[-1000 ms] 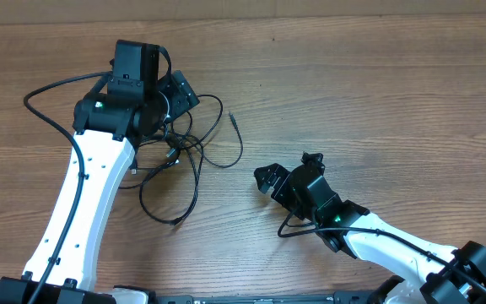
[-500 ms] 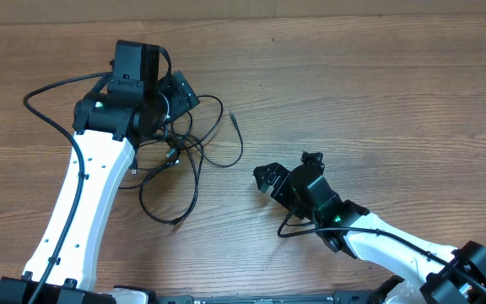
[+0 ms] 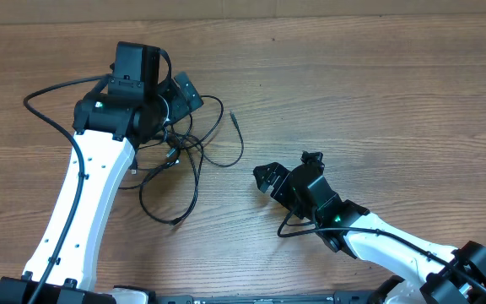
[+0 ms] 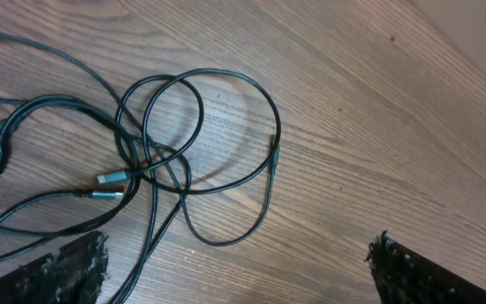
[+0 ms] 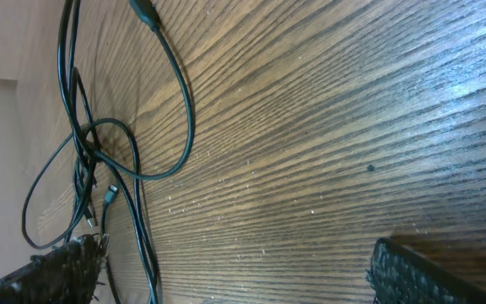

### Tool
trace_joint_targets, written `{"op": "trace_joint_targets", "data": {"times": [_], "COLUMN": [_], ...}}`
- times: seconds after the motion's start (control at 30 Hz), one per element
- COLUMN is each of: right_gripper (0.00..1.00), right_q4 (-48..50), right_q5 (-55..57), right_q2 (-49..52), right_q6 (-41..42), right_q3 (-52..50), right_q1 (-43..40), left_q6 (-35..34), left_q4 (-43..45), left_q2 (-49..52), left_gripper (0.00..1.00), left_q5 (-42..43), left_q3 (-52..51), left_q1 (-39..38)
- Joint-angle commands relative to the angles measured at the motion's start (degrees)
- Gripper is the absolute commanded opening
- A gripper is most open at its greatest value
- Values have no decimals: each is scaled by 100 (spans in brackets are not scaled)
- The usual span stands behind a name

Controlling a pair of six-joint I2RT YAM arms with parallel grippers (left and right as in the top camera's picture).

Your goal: Untangle cables

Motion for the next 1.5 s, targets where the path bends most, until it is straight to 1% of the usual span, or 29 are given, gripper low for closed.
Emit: {"op": "trace_joint_targets", "data": {"times": [0.0,0.6,1.33,1.47], "right_gripper": [100,100,100,100], "right_q4": [37,52,50,50], "right_q5": [35,35,35,35], "right_q2": [-68,-68,-68,-68], "right_q6": [24,24,24,22], "right_q3": [-2,-2,-2,-2], "right_q1": [-11,-11,-13,-11], "left_q6": [66,44,46,44], "left_q4": [22,997,1071,1073], "left_q2": [-7,-7,-7,-7], "left_gripper": [100,100,100,91], "left_q5": [-76,-70,-57,-33], "left_q3": [-52,-1609,-1722,-1731], "left_q1": [-35,-153,-168,-203]}}
